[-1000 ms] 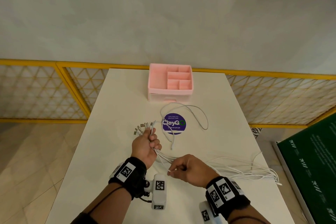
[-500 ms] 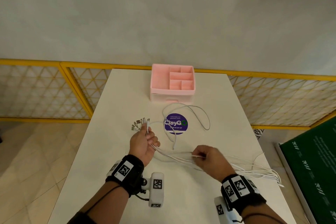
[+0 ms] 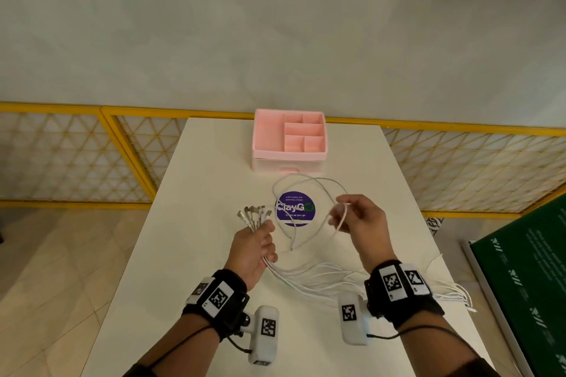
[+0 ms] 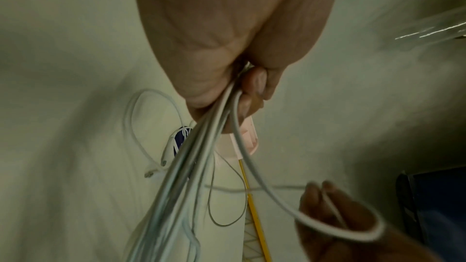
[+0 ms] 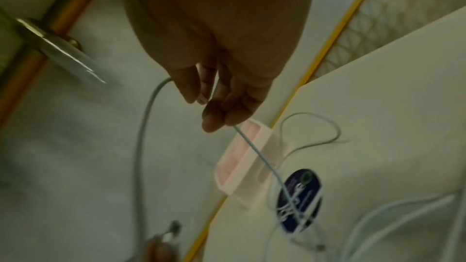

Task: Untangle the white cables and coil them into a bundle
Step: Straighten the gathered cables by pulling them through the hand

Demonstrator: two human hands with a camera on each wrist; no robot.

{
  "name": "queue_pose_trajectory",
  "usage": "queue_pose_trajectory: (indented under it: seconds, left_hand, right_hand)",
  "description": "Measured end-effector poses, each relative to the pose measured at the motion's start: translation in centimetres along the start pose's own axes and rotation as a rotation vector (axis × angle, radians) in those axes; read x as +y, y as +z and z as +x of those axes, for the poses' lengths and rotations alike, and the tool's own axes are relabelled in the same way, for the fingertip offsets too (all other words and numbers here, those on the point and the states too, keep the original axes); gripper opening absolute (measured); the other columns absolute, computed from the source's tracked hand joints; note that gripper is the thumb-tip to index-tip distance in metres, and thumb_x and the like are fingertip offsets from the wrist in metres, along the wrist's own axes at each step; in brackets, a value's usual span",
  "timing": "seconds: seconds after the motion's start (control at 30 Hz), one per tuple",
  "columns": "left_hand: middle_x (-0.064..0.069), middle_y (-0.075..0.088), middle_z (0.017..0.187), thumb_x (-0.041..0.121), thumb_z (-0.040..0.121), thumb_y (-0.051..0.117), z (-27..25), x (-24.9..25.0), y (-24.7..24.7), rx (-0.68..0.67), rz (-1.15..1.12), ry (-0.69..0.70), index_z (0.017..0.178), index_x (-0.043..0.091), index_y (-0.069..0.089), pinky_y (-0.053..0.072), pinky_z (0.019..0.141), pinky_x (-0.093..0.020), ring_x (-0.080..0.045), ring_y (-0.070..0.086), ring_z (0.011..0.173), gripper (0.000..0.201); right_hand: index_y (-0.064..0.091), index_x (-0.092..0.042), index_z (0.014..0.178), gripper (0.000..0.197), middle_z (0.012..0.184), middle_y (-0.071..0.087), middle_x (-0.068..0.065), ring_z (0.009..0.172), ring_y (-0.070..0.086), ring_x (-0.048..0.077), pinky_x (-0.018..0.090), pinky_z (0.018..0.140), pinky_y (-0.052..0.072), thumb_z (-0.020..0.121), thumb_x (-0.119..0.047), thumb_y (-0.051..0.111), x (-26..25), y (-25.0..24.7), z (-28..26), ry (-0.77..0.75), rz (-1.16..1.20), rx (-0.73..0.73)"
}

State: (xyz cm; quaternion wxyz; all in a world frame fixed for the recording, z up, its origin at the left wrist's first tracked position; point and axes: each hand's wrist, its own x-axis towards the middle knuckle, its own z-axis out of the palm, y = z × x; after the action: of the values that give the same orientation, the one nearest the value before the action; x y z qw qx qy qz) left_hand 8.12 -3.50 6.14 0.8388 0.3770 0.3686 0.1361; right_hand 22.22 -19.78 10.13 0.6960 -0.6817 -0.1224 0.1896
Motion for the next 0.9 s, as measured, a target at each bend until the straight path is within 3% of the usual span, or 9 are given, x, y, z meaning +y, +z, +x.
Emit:
queue_pose_trajectory:
  seconds: [0.13, 0.23, 0.33, 0.4, 0.5, 0.6, 0.73, 0.8, 0.9]
  left_hand:
    - [-0.003, 0.049, 0.061, 0.022, 0.102, 0.054, 0.0, -0.1, 0.0, -0.001, 0.016, 0.010, 0.088, 0.003, 0.060, 0.035, 0.042, -0.023, -0.009, 0.035, 0.041, 0.024]
    - [-0.015, 0.071, 0.079, 0.023, 0.103, 0.051, -0.1, 0.1, -0.1, -0.024, -0.035, 0.015, 0.093, -0.002, 0.061, 0.038, 0.044, -0.024, -0.010, 0.038, 0.042, 0.028]
    - [-0.020, 0.075, 0.100, 0.026, 0.103, 0.052, 0.0, 0.7, -0.2, -0.056, -0.039, 0.004, 0.103, -0.004, 0.062, 0.041, 0.047, -0.023, -0.008, 0.040, 0.044, 0.031]
    - [-0.020, 0.075, 0.104, 0.024, 0.102, 0.053, -0.1, 1.0, -0.1, -0.082, 0.014, -0.004, 0.105, -0.004, 0.064, 0.042, 0.048, -0.023, -0.007, 0.039, 0.043, 0.030]
    - [-0.010, 0.068, 0.085, 0.022, 0.101, 0.056, -0.1, 0.9, 0.0, -0.041, 0.098, 0.036, 0.098, -0.002, 0.069, 0.040, 0.046, -0.022, -0.008, 0.039, 0.043, 0.027]
    - [-0.004, 0.054, 0.076, 0.022, 0.101, 0.058, 0.2, 0.3, -0.2, -0.001, 0.122, 0.038, 0.095, 0.000, 0.069, 0.039, 0.045, -0.024, -0.009, 0.038, 0.046, 0.026]
    - [-0.005, 0.060, 0.065, 0.022, 0.100, 0.058, 0.2, 0.1, -0.3, -0.050, 0.108, -0.028, 0.098, -0.002, 0.068, 0.038, 0.043, -0.023, -0.009, 0.038, 0.044, 0.025]
    - [-0.006, 0.064, 0.065, 0.021, 0.100, 0.058, 0.2, 0.2, -0.2, -0.067, 0.105, -0.020, 0.103, -0.006, 0.068, 0.038, 0.043, -0.023, -0.009, 0.039, 0.044, 0.028]
    - [-0.012, 0.071, 0.083, 0.020, 0.100, 0.058, 0.2, 0.4, -0.3, -0.064, 0.072, 0.030, 0.104, -0.005, 0.069, 0.036, 0.044, -0.023, -0.009, 0.036, 0.043, 0.027]
  right_hand:
    - [0.064, 0.011, 0.109, 0.023, 0.100, 0.071, 0.026, 0.085, 0.070, 0.032, 0.037, 0.076, 0.058, 0.096, 0.004, 0.046, -1.8, 3.1, -1.9, 0.022, 0.345, -0.209]
    - [0.068, 0.008, 0.096, 0.008, 0.083, 0.069, 0.023, 0.070, 0.065, 0.030, 0.035, 0.067, 0.056, 0.091, 0.005, 0.062, -0.9, 4.7, -3.3, -0.028, 0.167, -0.325]
    - [0.065, 0.008, 0.090, 0.012, 0.067, 0.064, 0.013, 0.057, 0.059, 0.021, 0.031, 0.061, 0.052, 0.089, 0.015, 0.056, 2.0, 5.2, -4.2, 0.042, -0.035, -0.464]
    - [0.067, 0.005, 0.087, 0.011, 0.066, 0.065, 0.011, 0.058, 0.059, 0.019, 0.032, 0.063, 0.051, 0.090, 0.006, 0.057, 3.4, 5.3, -5.0, 0.094, -0.091, -0.520]
    - [0.070, -0.007, 0.079, 0.011, 0.066, 0.066, 0.004, 0.061, 0.057, 0.013, 0.028, 0.065, 0.048, 0.084, -0.016, 0.074, 4.0, 5.5, -5.5, 0.069, -0.189, -0.464]
    - [0.065, -0.010, 0.078, 0.013, 0.063, 0.059, -0.009, 0.059, 0.051, 0.004, 0.019, 0.063, 0.045, 0.082, -0.005, 0.076, 3.5, 5.7, -5.1, -0.024, -0.255, -0.348]
    - [0.063, -0.010, 0.083, 0.018, 0.068, 0.063, -0.014, 0.065, 0.057, -0.002, 0.012, 0.068, 0.045, 0.083, 0.007, 0.069, 3.2, 6.1, -4.8, -0.094, -0.336, -0.415]
    - [0.061, -0.013, 0.079, 0.023, 0.067, 0.063, -0.012, 0.062, 0.057, -0.002, 0.016, 0.067, 0.047, 0.081, 0.007, 0.070, 3.7, 6.0, -4.4, -0.063, -0.377, -0.426]
    - [0.058, -0.018, 0.072, 0.024, 0.063, 0.060, -0.002, 0.056, 0.056, 0.010, 0.038, 0.063, 0.054, 0.078, -0.003, 0.076, 5.0, 5.7, -3.2, 0.057, -0.471, -0.322]
